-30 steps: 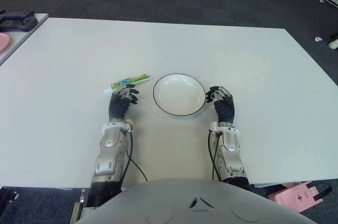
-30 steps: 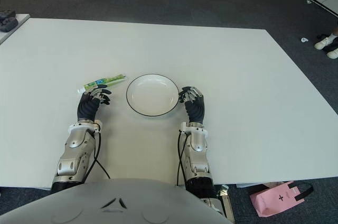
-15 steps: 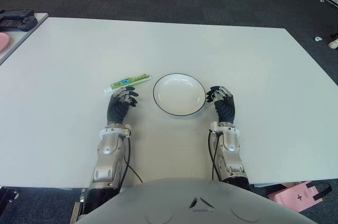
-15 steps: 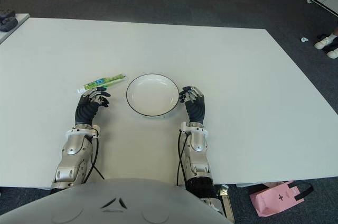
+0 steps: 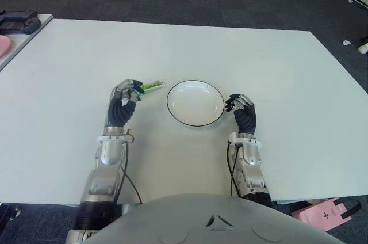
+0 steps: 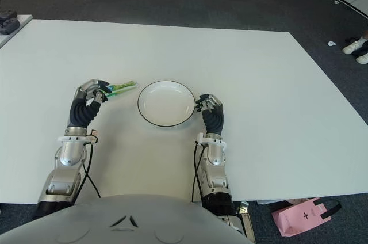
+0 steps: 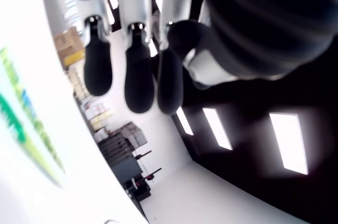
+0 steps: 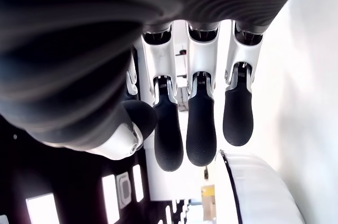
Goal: Put the toothpaste on the table into the plate.
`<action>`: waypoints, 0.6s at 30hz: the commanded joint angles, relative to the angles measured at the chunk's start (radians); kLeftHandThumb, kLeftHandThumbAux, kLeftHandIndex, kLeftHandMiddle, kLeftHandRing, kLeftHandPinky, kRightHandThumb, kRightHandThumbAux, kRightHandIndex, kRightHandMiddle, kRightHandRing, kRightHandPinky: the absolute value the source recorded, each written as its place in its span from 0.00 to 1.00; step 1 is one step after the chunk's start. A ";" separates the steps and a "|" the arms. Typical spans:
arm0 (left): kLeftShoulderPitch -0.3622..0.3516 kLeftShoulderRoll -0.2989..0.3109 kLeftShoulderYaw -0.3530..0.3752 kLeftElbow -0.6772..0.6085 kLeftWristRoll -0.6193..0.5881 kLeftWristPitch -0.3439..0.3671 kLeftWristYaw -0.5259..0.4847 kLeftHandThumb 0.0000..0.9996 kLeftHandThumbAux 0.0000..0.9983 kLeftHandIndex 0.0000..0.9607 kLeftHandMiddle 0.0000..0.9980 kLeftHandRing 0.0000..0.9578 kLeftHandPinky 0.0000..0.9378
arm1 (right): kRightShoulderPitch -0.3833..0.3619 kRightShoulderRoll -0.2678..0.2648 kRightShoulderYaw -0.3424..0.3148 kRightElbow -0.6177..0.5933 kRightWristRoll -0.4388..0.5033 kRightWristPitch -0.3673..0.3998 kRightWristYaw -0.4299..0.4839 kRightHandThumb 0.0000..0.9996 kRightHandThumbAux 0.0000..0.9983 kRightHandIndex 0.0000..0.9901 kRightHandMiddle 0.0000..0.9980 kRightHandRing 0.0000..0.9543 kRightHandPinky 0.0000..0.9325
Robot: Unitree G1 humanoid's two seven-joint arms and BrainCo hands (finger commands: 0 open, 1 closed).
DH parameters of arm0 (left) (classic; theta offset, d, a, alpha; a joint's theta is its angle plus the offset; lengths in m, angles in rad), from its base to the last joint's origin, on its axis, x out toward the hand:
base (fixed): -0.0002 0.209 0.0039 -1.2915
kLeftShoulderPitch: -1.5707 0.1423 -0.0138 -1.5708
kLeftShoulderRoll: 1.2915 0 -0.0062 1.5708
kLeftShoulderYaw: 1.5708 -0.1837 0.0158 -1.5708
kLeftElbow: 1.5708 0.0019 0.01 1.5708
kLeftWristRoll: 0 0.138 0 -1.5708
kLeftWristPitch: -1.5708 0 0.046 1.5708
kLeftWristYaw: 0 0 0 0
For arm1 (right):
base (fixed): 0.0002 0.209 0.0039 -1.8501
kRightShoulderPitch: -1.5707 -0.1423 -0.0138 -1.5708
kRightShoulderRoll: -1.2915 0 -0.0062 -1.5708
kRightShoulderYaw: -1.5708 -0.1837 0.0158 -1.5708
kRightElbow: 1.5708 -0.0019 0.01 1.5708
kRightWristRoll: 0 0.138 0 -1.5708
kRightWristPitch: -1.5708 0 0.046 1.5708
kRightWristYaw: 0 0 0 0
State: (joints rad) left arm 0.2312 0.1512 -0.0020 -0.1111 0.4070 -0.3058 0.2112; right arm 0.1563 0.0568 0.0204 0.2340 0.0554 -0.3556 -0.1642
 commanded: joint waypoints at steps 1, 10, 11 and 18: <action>-0.025 0.042 0.001 0.002 0.100 -0.020 0.047 0.83 0.69 0.39 0.53 0.67 0.65 | 0.072 0.047 -0.015 0.093 0.011 0.057 -0.011 0.71 0.73 0.44 0.57 0.60 0.61; -0.062 0.079 0.000 -0.047 0.188 0.071 0.029 0.83 0.68 0.44 0.48 0.49 0.44 | 0.071 0.052 -0.011 0.094 0.004 0.058 -0.031 0.70 0.73 0.44 0.57 0.60 0.61; -0.064 0.085 0.000 -0.047 0.188 0.076 0.026 0.83 0.68 0.45 0.47 0.45 0.39 | 0.072 0.052 -0.011 0.094 0.004 0.057 -0.033 0.70 0.73 0.44 0.57 0.60 0.61; -0.124 0.185 -0.004 -0.003 0.272 0.144 -0.017 0.67 0.51 0.35 0.30 0.30 0.29 | 0.072 0.053 -0.006 0.096 -0.007 0.054 -0.047 0.70 0.73 0.44 0.57 0.60 0.61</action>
State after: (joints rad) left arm 0.1333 0.3014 -0.0029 -0.1439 0.6310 -0.1970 0.2142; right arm 0.1557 0.0571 0.0222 0.2339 0.0493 -0.3550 -0.1970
